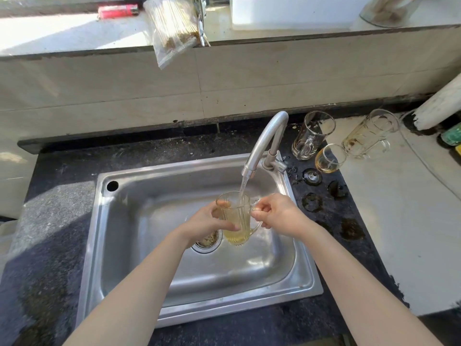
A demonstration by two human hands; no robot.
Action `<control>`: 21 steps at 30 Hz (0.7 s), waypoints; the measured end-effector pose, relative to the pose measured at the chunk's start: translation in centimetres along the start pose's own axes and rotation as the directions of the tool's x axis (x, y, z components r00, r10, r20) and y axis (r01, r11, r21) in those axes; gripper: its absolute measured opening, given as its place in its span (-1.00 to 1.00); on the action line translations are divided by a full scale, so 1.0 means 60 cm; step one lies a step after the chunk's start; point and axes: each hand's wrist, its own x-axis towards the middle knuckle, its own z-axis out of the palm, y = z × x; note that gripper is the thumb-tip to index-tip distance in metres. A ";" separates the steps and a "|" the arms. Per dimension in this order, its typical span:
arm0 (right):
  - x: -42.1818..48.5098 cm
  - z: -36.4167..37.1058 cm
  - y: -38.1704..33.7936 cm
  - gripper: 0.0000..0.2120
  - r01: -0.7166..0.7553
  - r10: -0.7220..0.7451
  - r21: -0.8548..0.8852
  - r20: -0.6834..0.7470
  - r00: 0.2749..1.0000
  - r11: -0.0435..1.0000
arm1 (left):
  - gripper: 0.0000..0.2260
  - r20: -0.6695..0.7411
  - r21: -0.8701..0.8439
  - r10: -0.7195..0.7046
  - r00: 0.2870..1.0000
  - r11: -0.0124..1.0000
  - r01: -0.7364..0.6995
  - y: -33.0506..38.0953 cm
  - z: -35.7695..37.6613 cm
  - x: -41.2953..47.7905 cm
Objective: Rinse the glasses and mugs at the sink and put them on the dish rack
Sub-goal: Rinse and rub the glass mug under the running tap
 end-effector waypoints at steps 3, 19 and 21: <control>-0.004 0.001 -0.003 -0.78 -0.003 0.003 0.018 0.005 1.000 1.000 | -0.51 0.075 -0.055 -0.040 0.996 0.997 0.044 -0.001 0.006 -0.008; -0.006 0.002 -0.002 -0.81 -0.259 0.180 0.224 0.322 0.930 0.940 | -0.45 0.261 0.141 -0.301 0.917 0.952 0.272 -0.010 0.000 -0.027; -0.005 0.002 -0.003 -0.81 -0.301 0.216 0.237 0.325 0.921 0.924 | -0.45 0.253 0.146 -0.317 0.914 0.946 0.288 -0.006 0.000 -0.029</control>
